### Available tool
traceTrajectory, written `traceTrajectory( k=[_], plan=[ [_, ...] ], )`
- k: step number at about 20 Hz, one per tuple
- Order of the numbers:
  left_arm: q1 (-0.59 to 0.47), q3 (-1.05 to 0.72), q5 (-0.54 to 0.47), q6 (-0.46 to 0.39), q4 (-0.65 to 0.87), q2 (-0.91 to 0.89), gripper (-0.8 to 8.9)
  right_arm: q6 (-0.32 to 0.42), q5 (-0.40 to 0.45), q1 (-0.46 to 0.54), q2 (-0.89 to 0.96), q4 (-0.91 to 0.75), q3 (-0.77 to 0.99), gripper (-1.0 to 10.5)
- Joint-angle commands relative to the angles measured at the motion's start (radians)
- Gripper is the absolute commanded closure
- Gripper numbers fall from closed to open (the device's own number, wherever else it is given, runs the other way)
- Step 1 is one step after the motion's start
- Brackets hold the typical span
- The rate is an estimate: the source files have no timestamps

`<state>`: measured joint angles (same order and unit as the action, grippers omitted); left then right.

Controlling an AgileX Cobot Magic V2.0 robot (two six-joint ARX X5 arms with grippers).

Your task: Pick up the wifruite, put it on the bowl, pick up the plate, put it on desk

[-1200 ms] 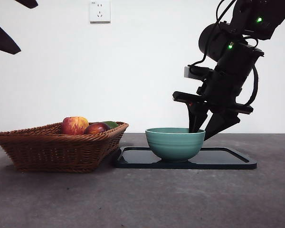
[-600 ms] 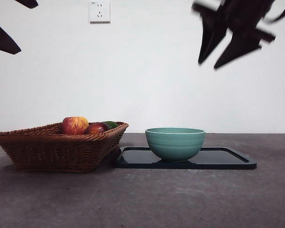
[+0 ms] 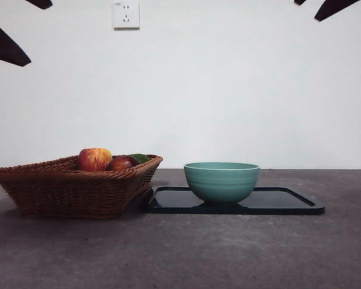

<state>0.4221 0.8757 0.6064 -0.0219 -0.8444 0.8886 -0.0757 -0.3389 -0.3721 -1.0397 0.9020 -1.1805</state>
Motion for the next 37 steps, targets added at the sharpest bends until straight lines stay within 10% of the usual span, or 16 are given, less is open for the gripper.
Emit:
traceTrajectory(
  k=[1, 13, 37],
  plan=[
    [0.005, 0.008, 0.007, -0.020, 0.007, 0.006, 4.70, 0.035, -0.037, -0.006, 0.025, 0.004, 0.037, 7.5],
    [0.005, 0.008, 0.007, -0.020, 0.007, 0.006, 4.70, 0.069, -0.185, -0.006, 0.295, -0.218, 0.465, 7.5],
    [0.029, 0.033, -0.003, 0.065, 0.150, 0.028, 4.70, 0.056, -0.186, -0.006, 0.318, -0.222, 0.481, 7.5]
  ],
)
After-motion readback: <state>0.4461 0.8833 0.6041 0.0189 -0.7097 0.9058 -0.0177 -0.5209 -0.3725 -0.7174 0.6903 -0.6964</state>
